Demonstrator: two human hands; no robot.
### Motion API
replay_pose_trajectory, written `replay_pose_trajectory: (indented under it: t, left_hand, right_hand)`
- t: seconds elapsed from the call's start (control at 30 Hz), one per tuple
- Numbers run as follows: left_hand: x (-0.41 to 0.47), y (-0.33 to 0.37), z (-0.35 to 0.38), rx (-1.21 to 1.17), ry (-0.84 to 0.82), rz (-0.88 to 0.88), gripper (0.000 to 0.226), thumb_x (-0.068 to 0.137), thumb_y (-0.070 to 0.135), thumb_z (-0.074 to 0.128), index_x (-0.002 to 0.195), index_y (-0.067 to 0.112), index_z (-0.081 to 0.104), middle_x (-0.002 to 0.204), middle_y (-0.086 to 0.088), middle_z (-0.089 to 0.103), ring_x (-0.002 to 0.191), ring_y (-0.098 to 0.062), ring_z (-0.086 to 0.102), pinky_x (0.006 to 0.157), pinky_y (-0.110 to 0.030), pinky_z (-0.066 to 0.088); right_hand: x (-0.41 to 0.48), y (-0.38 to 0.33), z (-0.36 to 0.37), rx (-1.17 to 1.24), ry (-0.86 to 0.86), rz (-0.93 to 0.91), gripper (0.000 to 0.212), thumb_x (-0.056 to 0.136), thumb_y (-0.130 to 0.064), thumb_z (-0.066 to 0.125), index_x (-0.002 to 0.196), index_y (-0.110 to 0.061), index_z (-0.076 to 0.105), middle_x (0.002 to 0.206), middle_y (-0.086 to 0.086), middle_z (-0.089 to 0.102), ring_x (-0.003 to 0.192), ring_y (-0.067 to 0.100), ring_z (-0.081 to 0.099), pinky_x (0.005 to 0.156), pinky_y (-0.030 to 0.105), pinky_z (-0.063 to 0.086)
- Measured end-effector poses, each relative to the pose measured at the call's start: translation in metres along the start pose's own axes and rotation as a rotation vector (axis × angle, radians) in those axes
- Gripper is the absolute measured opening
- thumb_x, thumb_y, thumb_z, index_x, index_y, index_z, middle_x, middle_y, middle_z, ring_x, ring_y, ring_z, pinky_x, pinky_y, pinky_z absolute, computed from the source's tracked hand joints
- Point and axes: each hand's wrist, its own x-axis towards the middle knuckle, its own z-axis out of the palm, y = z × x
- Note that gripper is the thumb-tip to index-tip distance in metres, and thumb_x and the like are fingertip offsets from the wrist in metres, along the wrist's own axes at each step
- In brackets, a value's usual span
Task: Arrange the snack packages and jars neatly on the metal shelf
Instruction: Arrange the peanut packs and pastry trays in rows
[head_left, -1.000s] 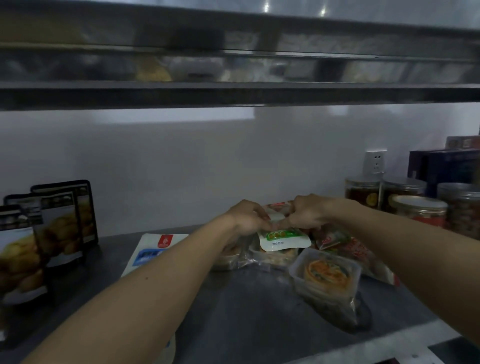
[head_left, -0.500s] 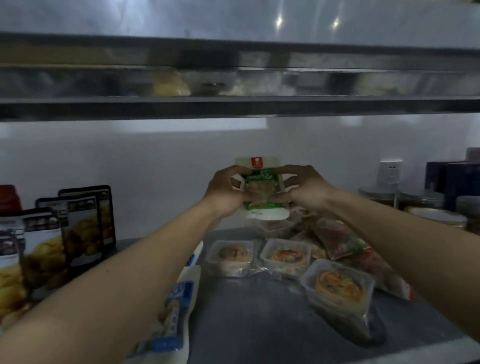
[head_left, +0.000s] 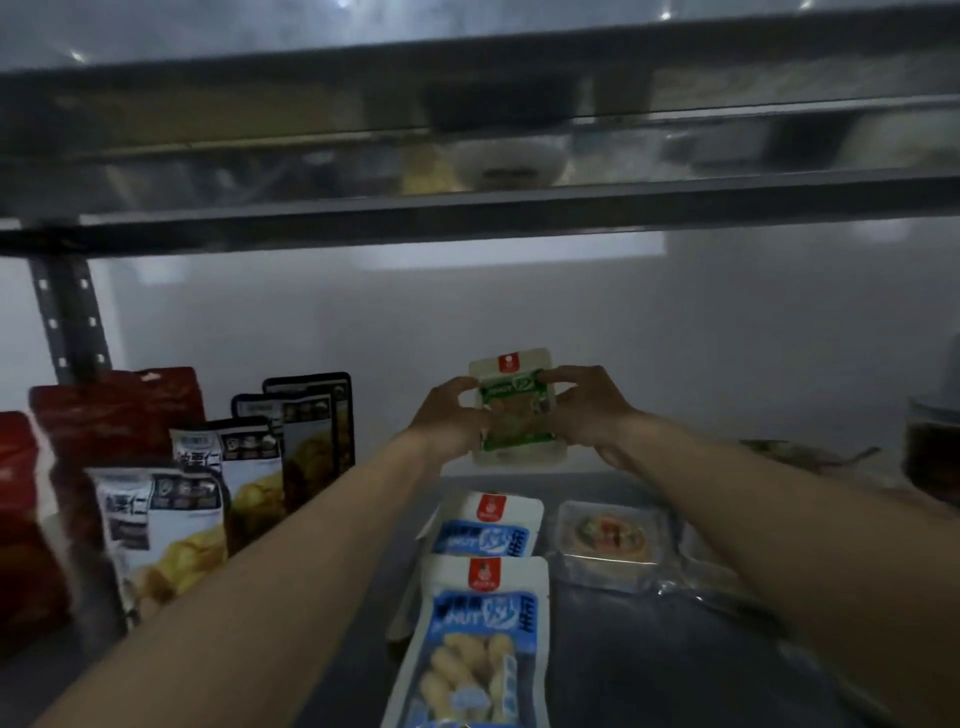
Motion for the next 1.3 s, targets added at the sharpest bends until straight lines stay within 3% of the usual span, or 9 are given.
replay_pose_trajectory:
  t: [0.1,0.2,0.4,0.63,0.7,0.8,0.93,1.03,1.3]
  left_hand:
    - [0.000,-0.016,-0.002,0.139,-0.067,-0.145,0.078,0.086,0.029,0.069,0.149,0.018,0.025,0.142,-0.010,0.046,0.119,-0.029,0.052,0.079,-0.033,0.045]
    - [-0.002,-0.030,-0.003,0.195,-0.074,-0.254,0.088,0.082,0.032,0.073,0.150,0.013,0.021,0.144,-0.010,0.044,0.113,-0.026,0.052,0.076,-0.033,0.044]
    - [-0.004,-0.048,-0.007,0.192,-0.077,-0.345,0.102,0.068,0.035,0.083,0.148,0.012,0.025,0.137,-0.008,0.051,0.099,-0.020,0.053,0.063,-0.028,0.044]
    - [0.004,-0.056,-0.006,0.164,0.026,-0.372,0.051,0.069,0.026,0.084,0.104,-0.001,0.058,0.082,-0.005,0.065,0.069,-0.014,0.062,0.050,-0.023,0.047]
    - [0.007,-0.060,-0.006,0.180,0.063,-0.363,0.031,0.076,0.019,0.080,0.079,0.006,0.052,0.073,-0.002,0.057,0.062,-0.011,0.055,0.048,-0.021,0.045]
    - [0.011,-0.066,-0.007,0.233,0.109,-0.367,0.034,0.082,0.009,0.073,0.066,0.013,0.043,0.070,0.001,0.049,0.060,-0.010,0.049,0.053,-0.020,0.048]
    - [0.014,-0.076,-0.013,0.232,0.186,-0.341,0.015,0.085,-0.009,0.058,0.088,0.005,0.059,0.108,-0.016,0.061,0.090,-0.025,0.059,0.085,-0.037,0.055]
    - [0.014,-0.088,-0.016,0.120,0.191,-0.328,0.050,0.083,-0.012,0.057,0.129,0.007,0.052,0.119,-0.016,0.056,0.103,-0.030,0.056,0.073,-0.034,0.053]
    - [-0.002,-0.093,-0.022,-0.125,0.140,-0.004,0.064,0.076,0.008,0.078,0.127,0.036,0.052,0.115,-0.004,0.061,0.102,-0.021,0.064,0.090,-0.044,0.054]
  right_hand:
    - [0.016,0.018,0.012,-0.050,0.028,0.068,0.067,0.067,-0.011,0.088,0.128,-0.012,0.059,0.124,0.019,0.061,0.102,0.033,0.065,0.076,0.036,0.059]
    - [0.022,0.033,0.016,-0.050,0.037,0.133,0.058,0.073,-0.002,0.080,0.127,-0.008,0.059,0.123,0.021,0.061,0.100,0.035,0.065,0.082,0.044,0.058]
    - [0.026,0.042,0.024,-0.003,0.045,0.157,0.056,0.072,-0.002,0.080,0.123,-0.013,0.060,0.117,0.019,0.064,0.101,0.033,0.065,0.059,0.029,0.053]
    - [0.029,0.048,0.026,0.062,0.055,0.155,0.058,0.070,-0.002,0.082,0.122,-0.015,0.059,0.117,0.018,0.064,0.101,0.031,0.065,0.065,0.032,0.055]
    - [0.028,0.050,0.024,0.057,0.059,0.157,0.059,0.069,-0.005,0.084,0.121,-0.016,0.059,0.118,0.018,0.064,0.102,0.030,0.065,0.066,0.031,0.054]
    - [0.029,0.052,0.022,0.056,0.065,0.156,0.059,0.069,-0.004,0.084,0.121,-0.016,0.060,0.118,0.017,0.064,0.102,0.030,0.065,0.069,0.032,0.055]
    - [0.029,0.053,0.021,0.055,0.063,0.153,0.062,0.066,-0.003,0.086,0.121,-0.015,0.060,0.117,0.018,0.064,0.104,0.031,0.064,0.078,0.037,0.058]
    - [0.028,0.053,0.019,0.070,0.056,0.147,0.063,0.066,-0.003,0.086,0.122,-0.014,0.060,0.117,0.018,0.064,0.104,0.032,0.063,0.078,0.038,0.057]
    - [0.026,0.052,0.014,0.129,0.080,0.129,0.063,0.067,0.000,0.084,0.123,-0.013,0.059,0.116,0.020,0.064,0.104,0.034,0.063,0.085,0.046,0.057]
